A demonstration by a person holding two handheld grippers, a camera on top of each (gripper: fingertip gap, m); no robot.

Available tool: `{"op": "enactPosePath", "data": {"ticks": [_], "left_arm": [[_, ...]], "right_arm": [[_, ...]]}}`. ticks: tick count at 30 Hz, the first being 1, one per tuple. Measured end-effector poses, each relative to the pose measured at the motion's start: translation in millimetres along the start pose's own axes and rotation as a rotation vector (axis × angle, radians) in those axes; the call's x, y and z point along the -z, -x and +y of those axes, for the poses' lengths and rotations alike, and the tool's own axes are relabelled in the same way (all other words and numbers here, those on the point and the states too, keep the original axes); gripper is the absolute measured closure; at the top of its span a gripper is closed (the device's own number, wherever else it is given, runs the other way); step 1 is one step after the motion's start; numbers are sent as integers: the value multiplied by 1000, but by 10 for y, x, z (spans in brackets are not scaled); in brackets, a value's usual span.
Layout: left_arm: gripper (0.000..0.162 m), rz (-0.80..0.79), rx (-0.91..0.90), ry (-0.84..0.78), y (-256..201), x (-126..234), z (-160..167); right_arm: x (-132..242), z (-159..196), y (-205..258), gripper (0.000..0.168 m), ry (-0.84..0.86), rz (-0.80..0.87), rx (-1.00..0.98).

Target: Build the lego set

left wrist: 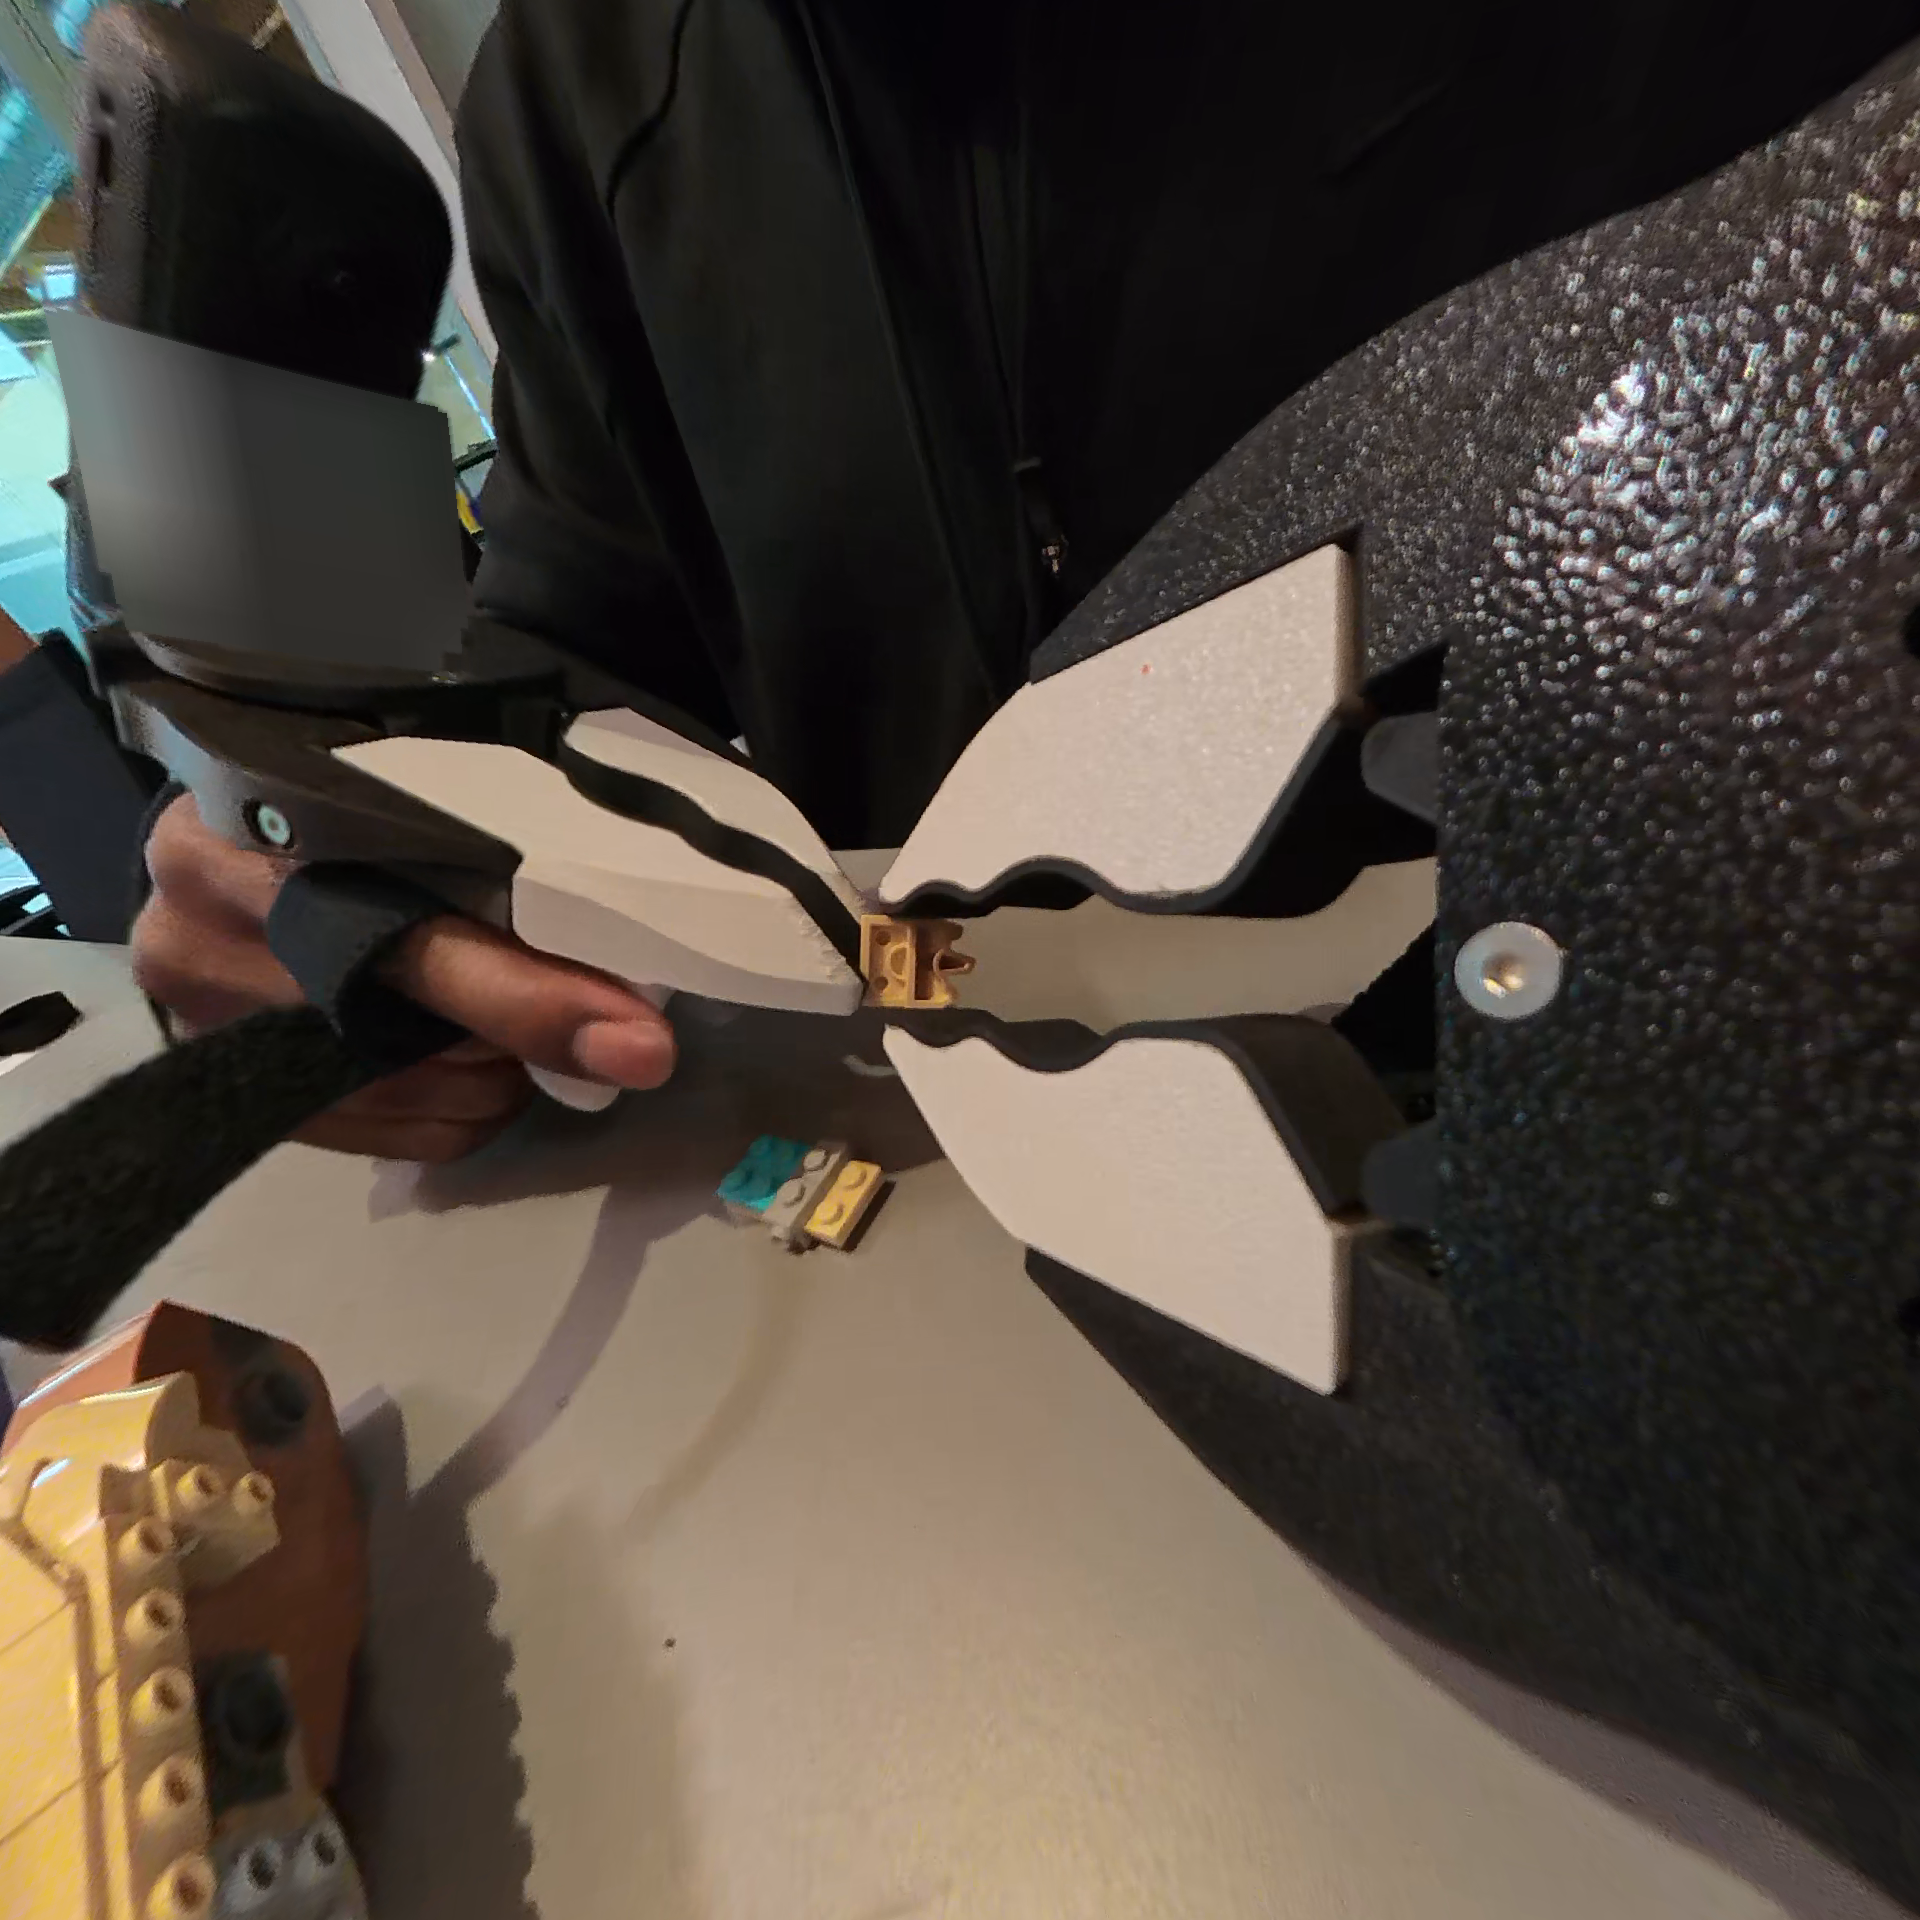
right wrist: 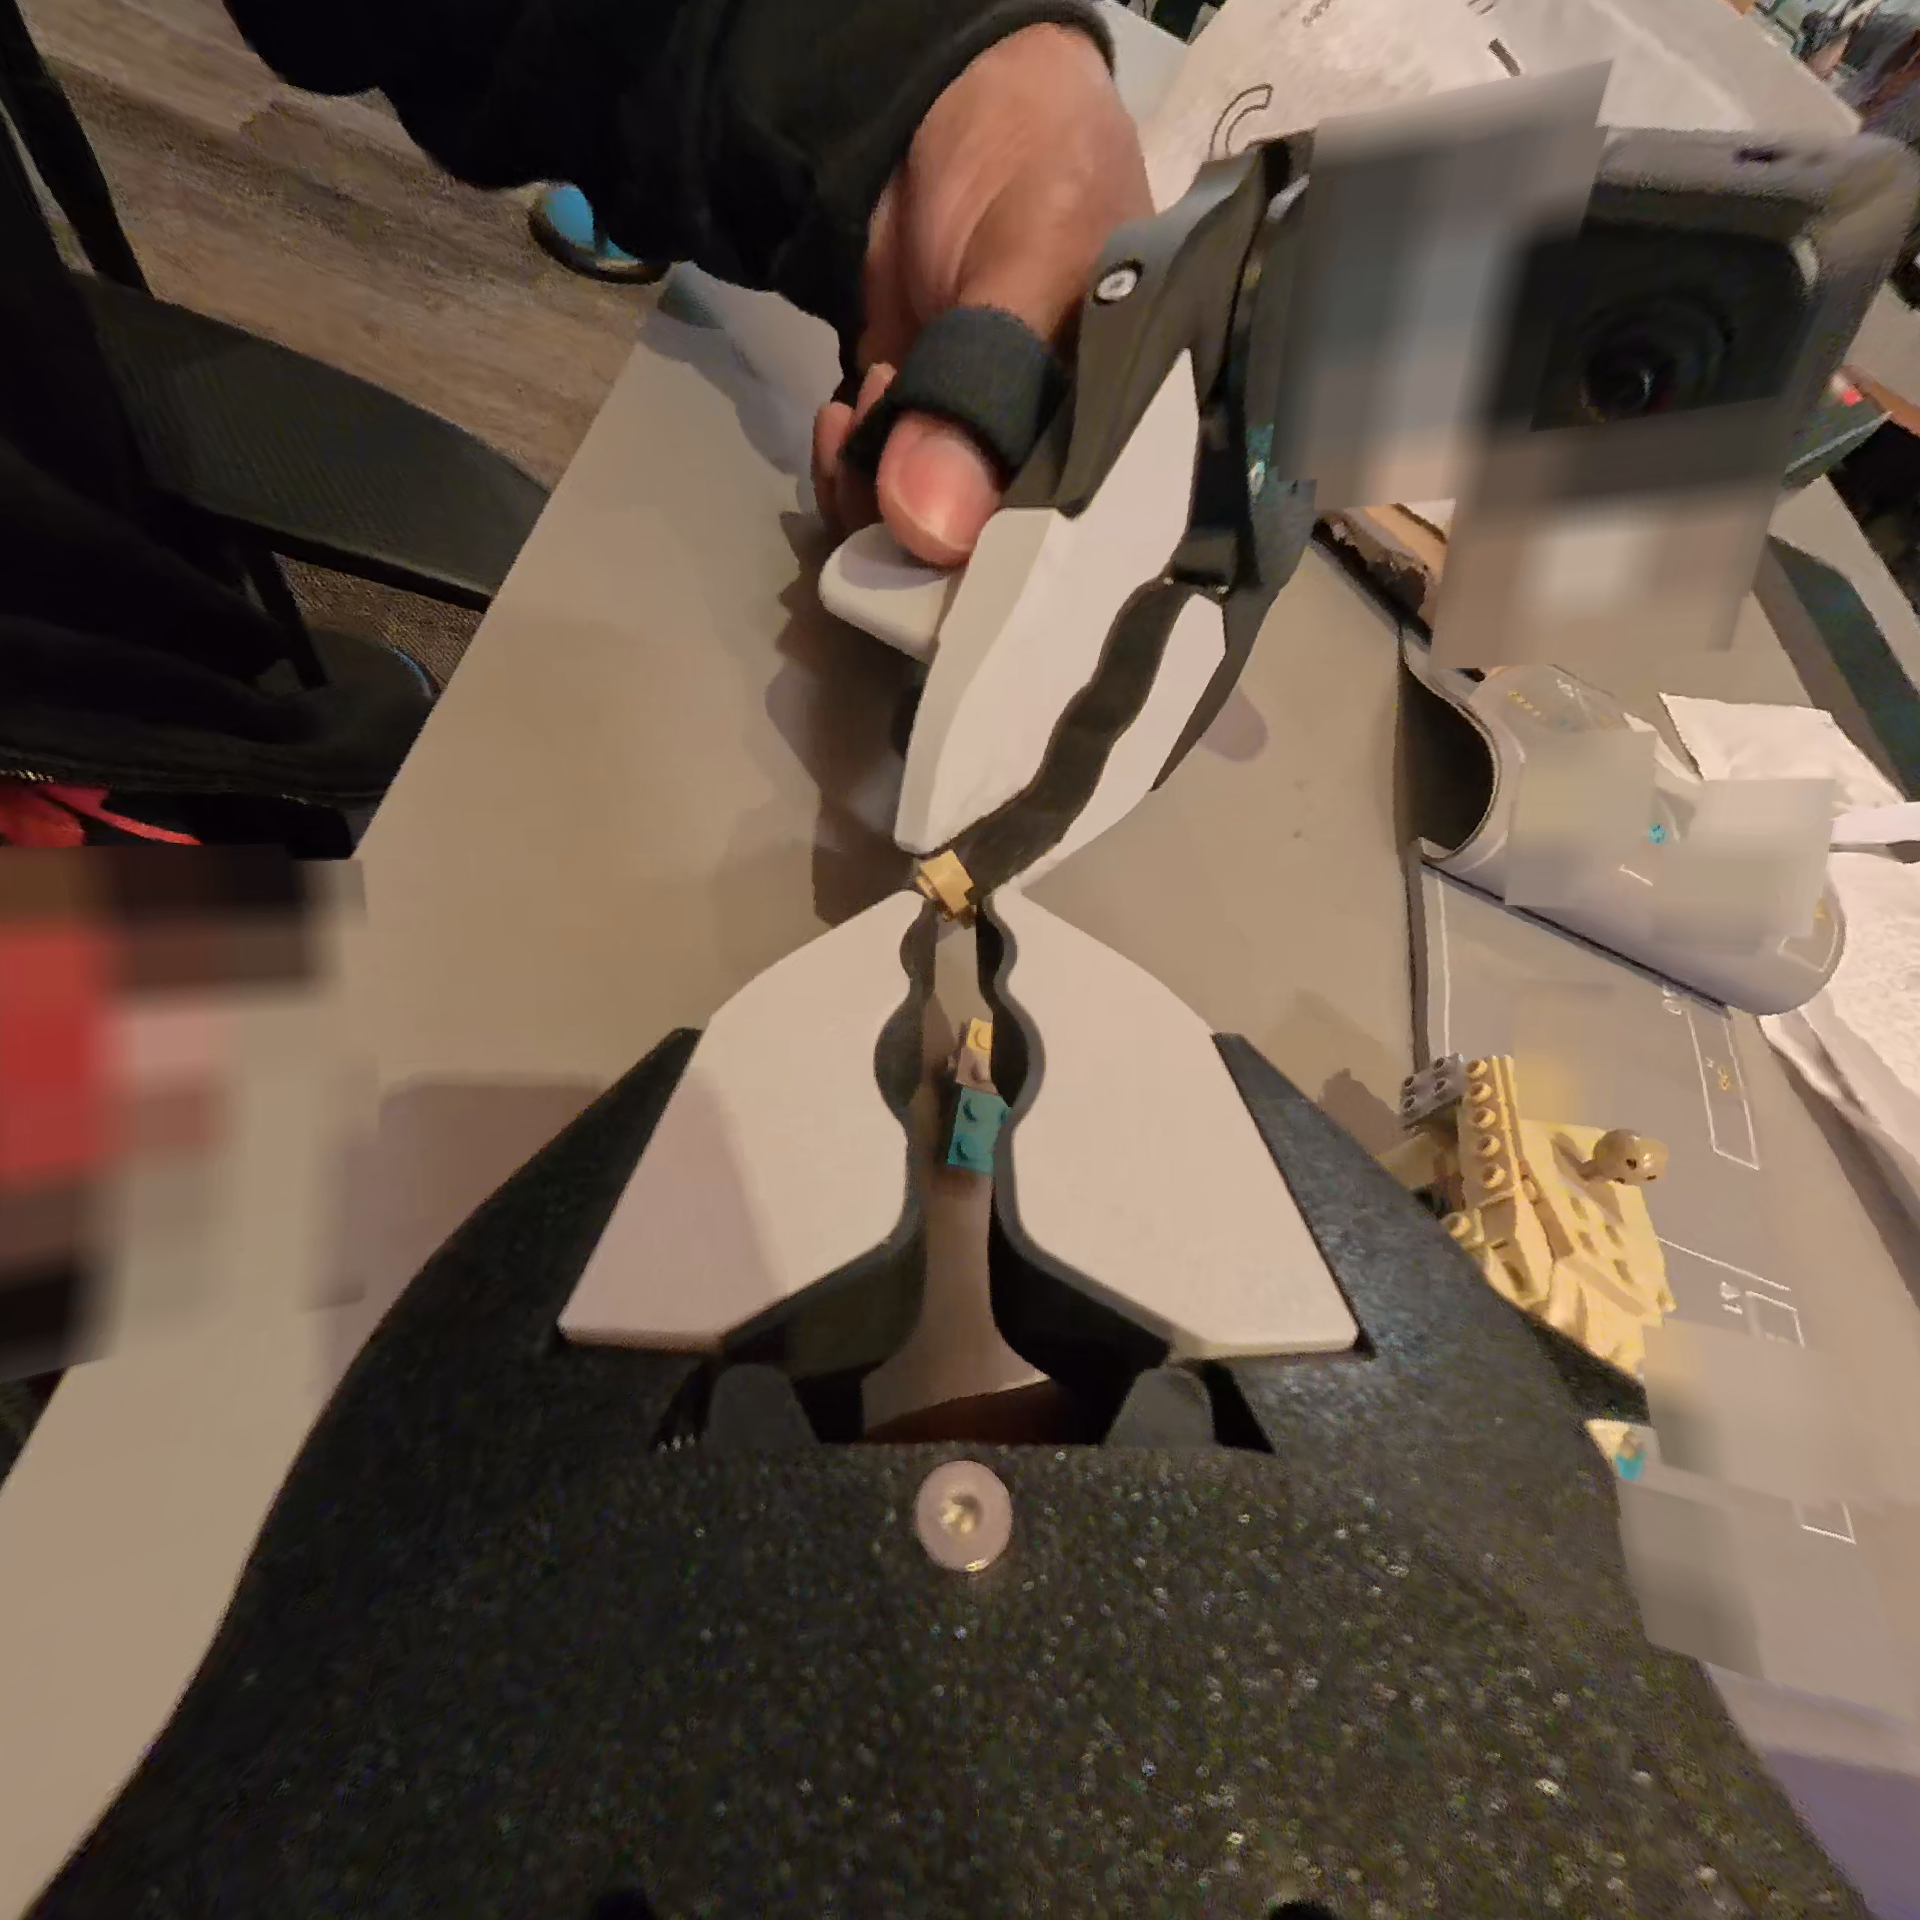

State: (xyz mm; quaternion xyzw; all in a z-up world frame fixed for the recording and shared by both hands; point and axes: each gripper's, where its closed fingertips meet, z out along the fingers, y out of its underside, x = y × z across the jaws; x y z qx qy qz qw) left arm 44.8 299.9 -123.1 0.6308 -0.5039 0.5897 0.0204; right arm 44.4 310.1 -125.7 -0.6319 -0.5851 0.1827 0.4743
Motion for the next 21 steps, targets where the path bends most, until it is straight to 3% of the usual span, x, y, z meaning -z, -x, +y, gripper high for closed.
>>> {"op": "enactPosePath", "data": {"ticks": [7,11,14,21], "left_arm": [[140,-84,-199,-62,-33,104,-56],[137,-351,-697,-176,-94,216,-245],[134,-537,-1024,-77,-52,190,-210],[137,-662,-1347,-80,-25,114,-255]], "right_arm": [[45,-20,-61,164,-46,-97,-426],[71,0,-53,163,-55,-218,-745],[92,-51,-56,163,-106,-313,-905],[123,-93,-41,163,-140,-382,-996]]}}
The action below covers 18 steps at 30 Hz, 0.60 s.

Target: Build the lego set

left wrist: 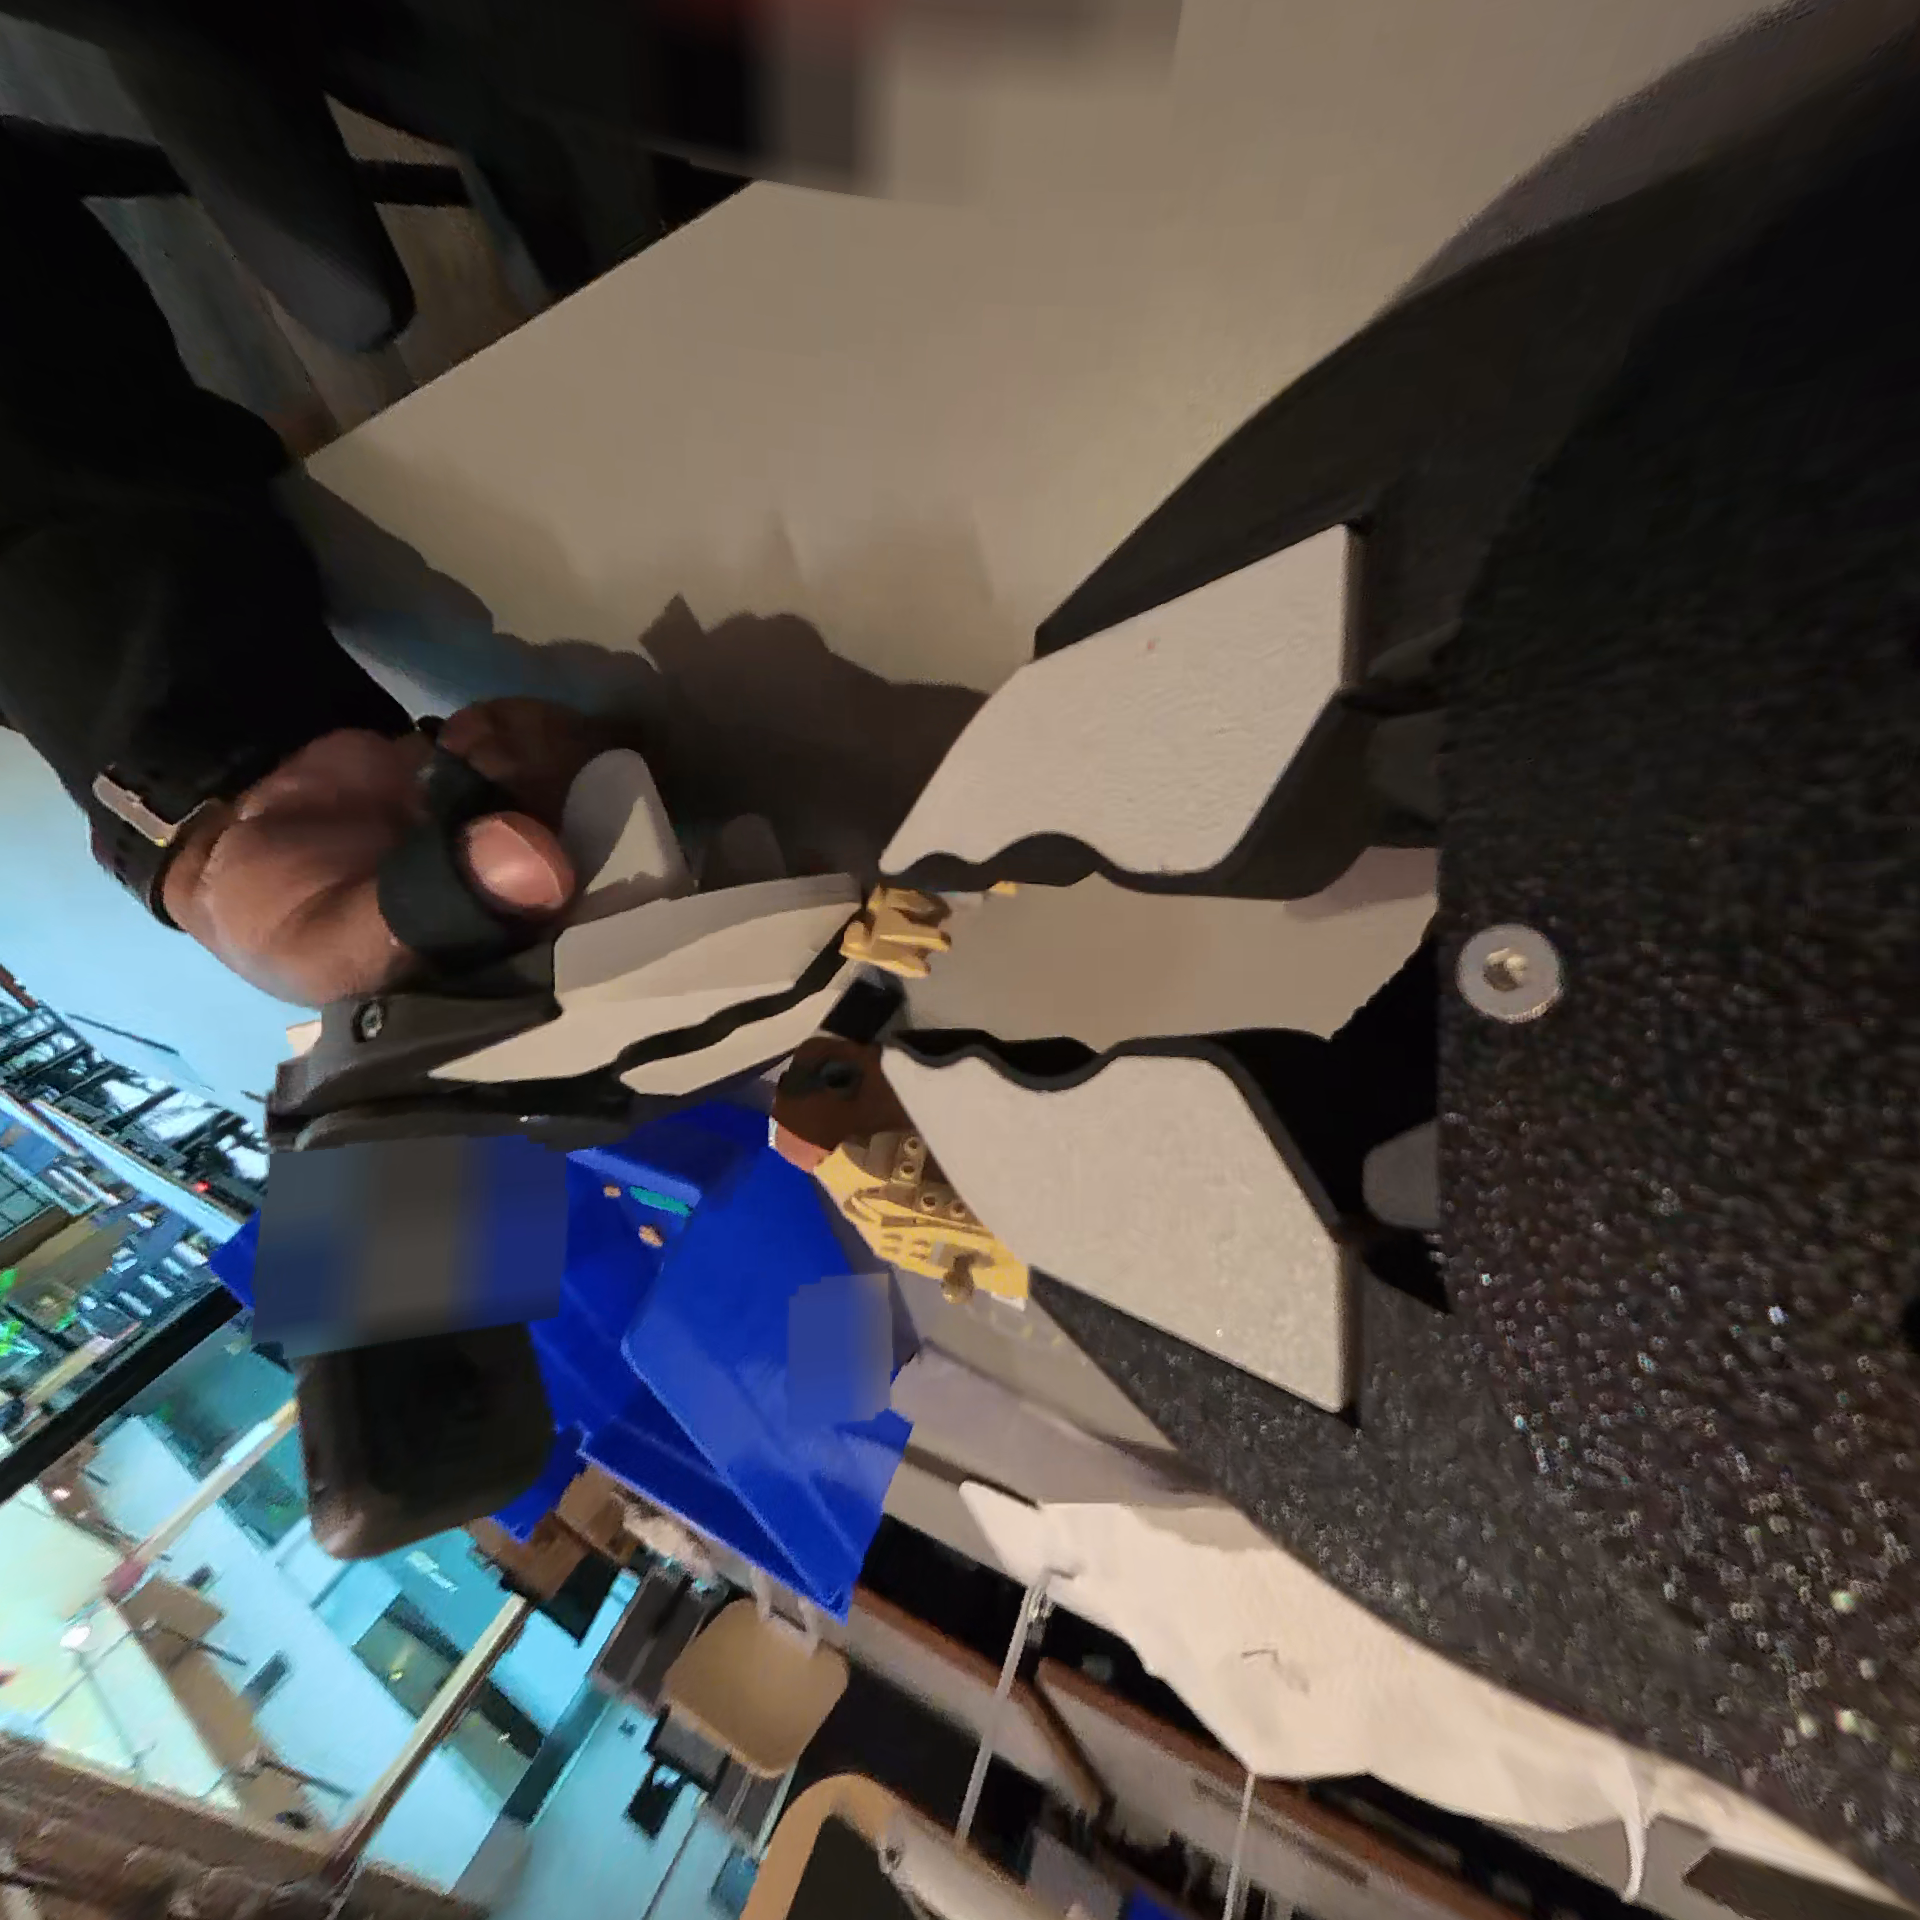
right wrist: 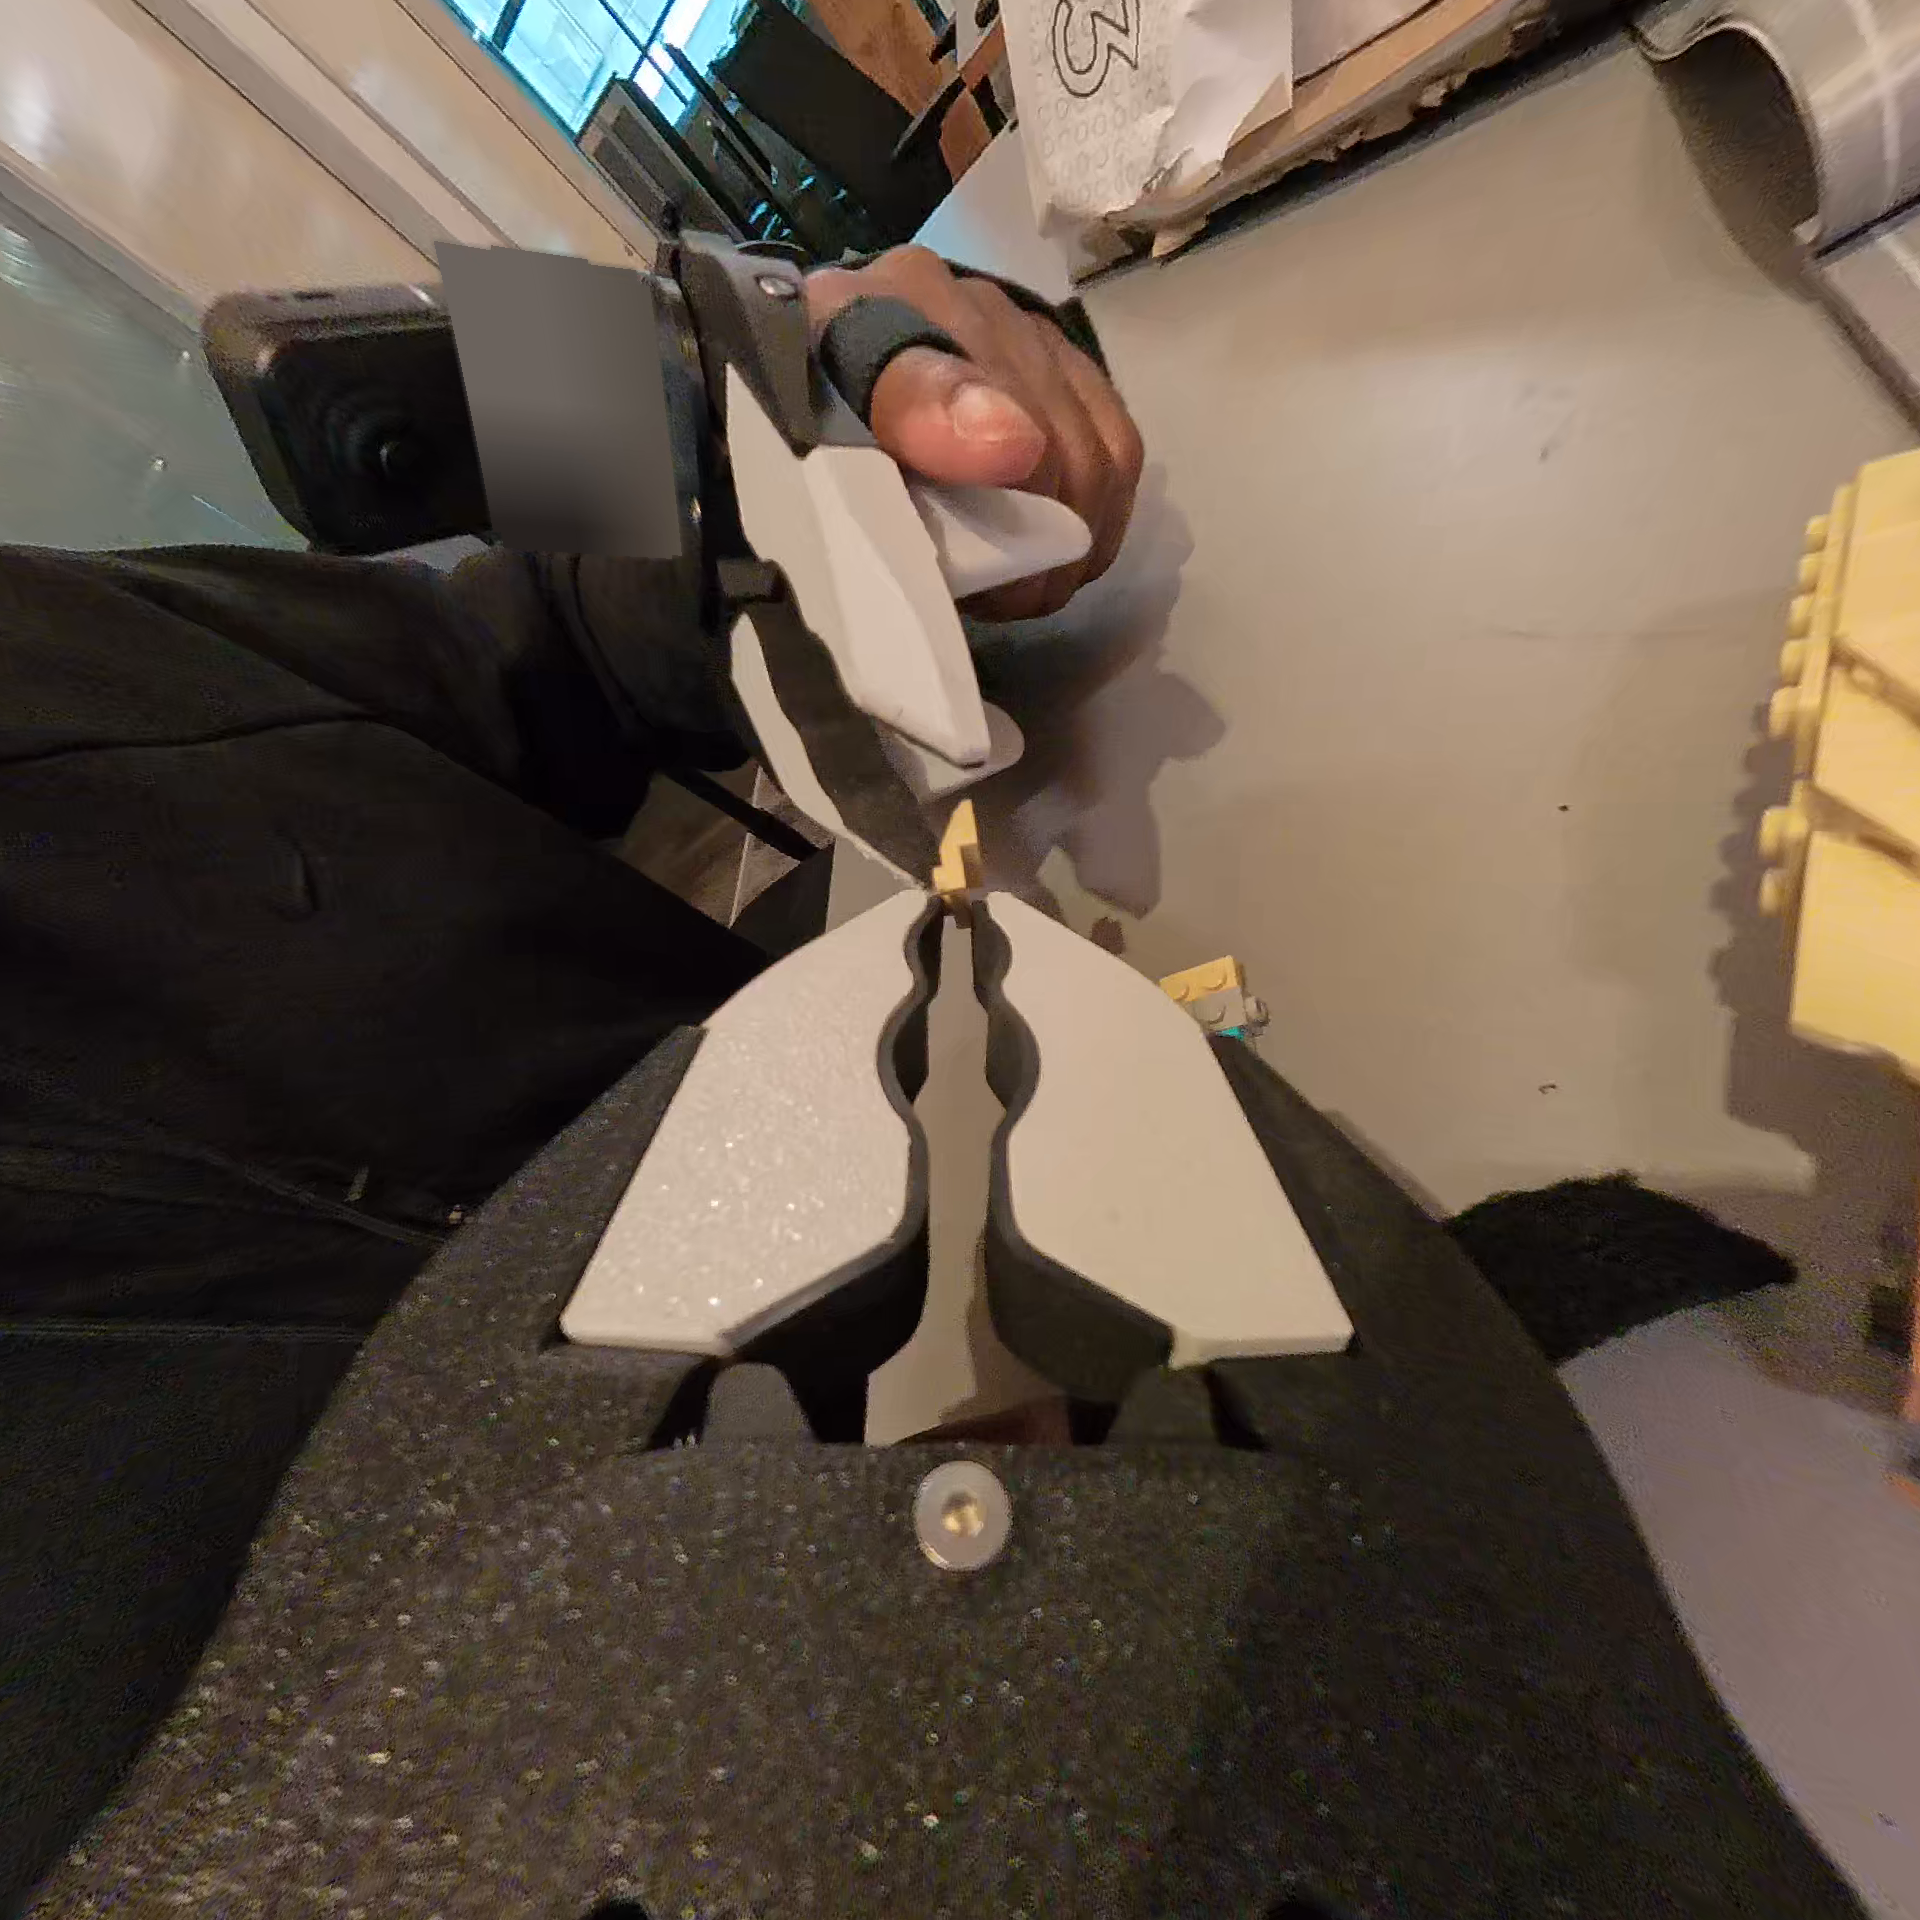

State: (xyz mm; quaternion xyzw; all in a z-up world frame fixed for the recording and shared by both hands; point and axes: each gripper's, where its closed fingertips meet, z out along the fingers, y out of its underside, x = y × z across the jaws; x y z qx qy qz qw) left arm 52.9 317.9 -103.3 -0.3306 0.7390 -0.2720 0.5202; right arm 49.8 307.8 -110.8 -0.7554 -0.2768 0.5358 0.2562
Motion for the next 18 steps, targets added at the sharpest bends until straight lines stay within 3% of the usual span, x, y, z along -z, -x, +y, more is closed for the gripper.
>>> {"op": "enactPosePath", "data": {"ticks": [5,13,18], "left_arm": [[147,16,-78,-17,-44,-34,-7],[138,16,-109,-19,-41,-40,9],[145,32,-133,-22,-69,-61,17]], "right_arm": [[7,-5,-9,163,-1,-10,-26],[12,-13,-5,164,-2,-29,-47],[-3,7,0,164,13,-32,-47]]}}
